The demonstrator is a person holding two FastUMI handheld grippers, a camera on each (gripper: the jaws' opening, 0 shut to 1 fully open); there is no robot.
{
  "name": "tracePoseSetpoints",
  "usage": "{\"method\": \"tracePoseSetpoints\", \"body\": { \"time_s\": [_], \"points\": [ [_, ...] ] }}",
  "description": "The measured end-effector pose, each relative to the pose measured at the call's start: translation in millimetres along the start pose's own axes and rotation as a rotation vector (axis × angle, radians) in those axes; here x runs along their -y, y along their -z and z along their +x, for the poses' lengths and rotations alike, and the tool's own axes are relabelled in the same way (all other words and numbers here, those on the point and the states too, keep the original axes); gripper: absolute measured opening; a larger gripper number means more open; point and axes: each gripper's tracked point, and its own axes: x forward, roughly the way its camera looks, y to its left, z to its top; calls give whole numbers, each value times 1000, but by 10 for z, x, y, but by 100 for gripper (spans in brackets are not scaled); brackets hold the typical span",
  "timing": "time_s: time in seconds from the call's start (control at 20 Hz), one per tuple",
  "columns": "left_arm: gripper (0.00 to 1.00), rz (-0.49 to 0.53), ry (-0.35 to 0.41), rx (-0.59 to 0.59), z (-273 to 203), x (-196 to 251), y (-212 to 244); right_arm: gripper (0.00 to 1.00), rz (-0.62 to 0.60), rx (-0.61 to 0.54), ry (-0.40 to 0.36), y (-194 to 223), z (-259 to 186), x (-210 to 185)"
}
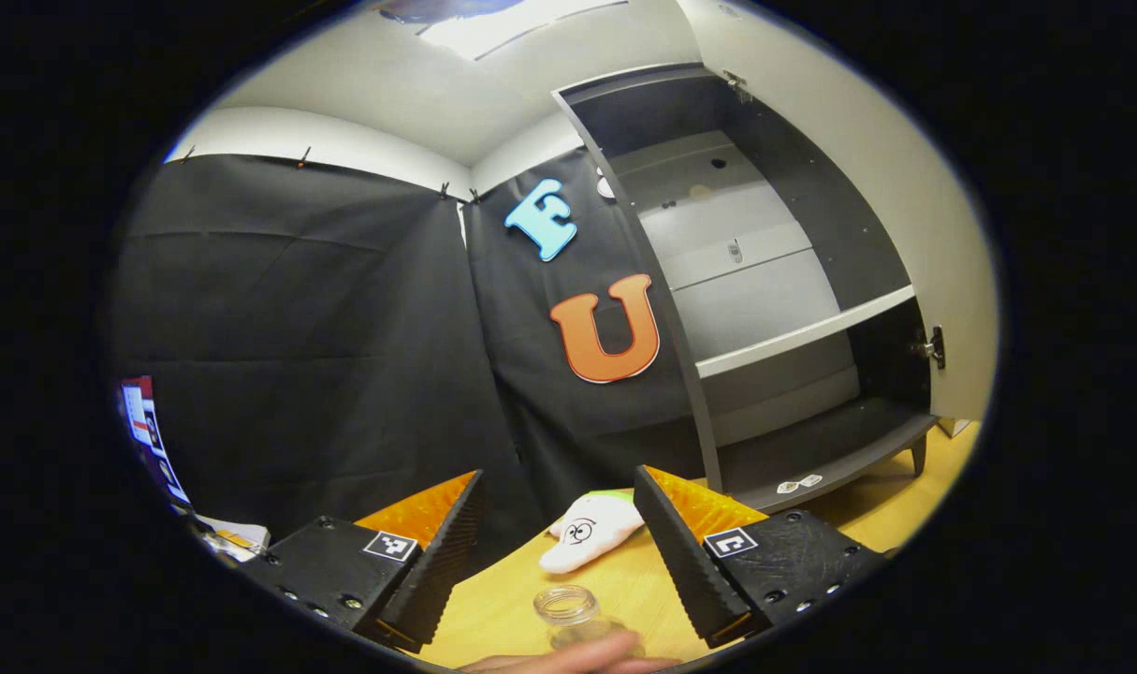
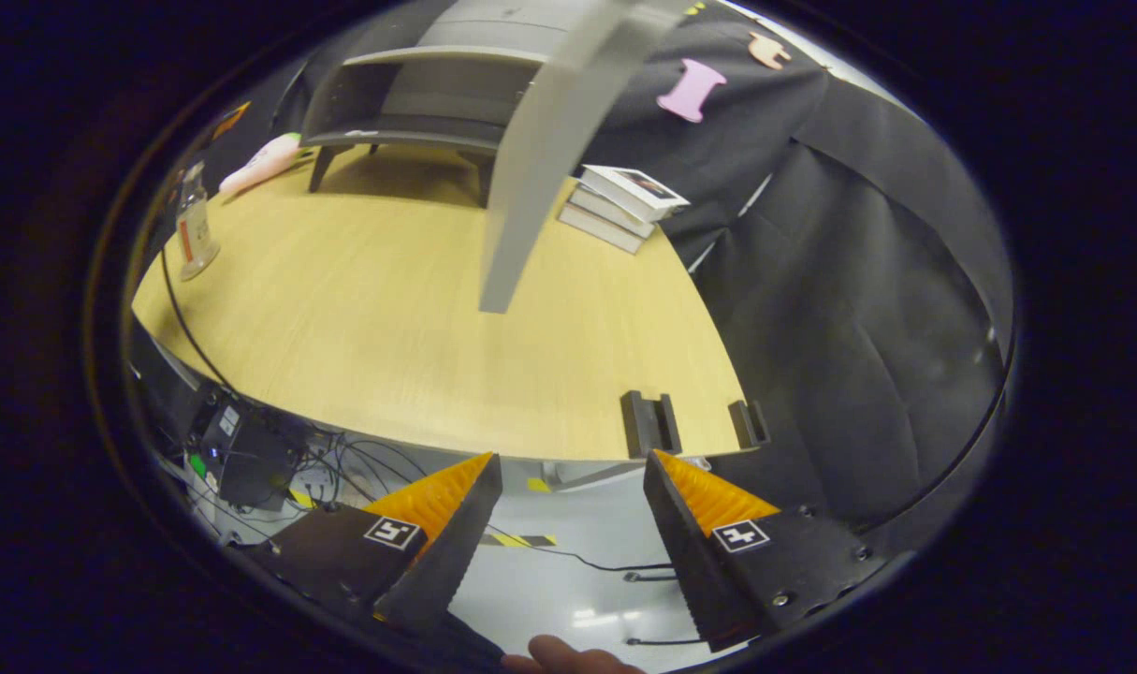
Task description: Open the cabinet door with the right hand, grasp the bottle in the cabinet with the left hand and place it on the coaster, then close the cabinet door with the right hand.
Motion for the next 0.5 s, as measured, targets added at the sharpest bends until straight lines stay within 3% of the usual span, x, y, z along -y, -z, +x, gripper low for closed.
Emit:
{"method": "tracePoseSetpoints", "body": {
  "time_s": [0.25, 0.3, 0.5],
  "points": [
    [91, 16, 123, 56, -259, 114, -1293, 98, 141, 72, -37, -558, 54, 318],
    [91, -8, 157, 83, -321, 205, -1536, 98, 177, 83, -10, -685, 63, 472],
    [91, -103, 442, 108, -672, 986, -1934, 98, 324, 157, 127, -1190, -83, 1261]
  ]
}}
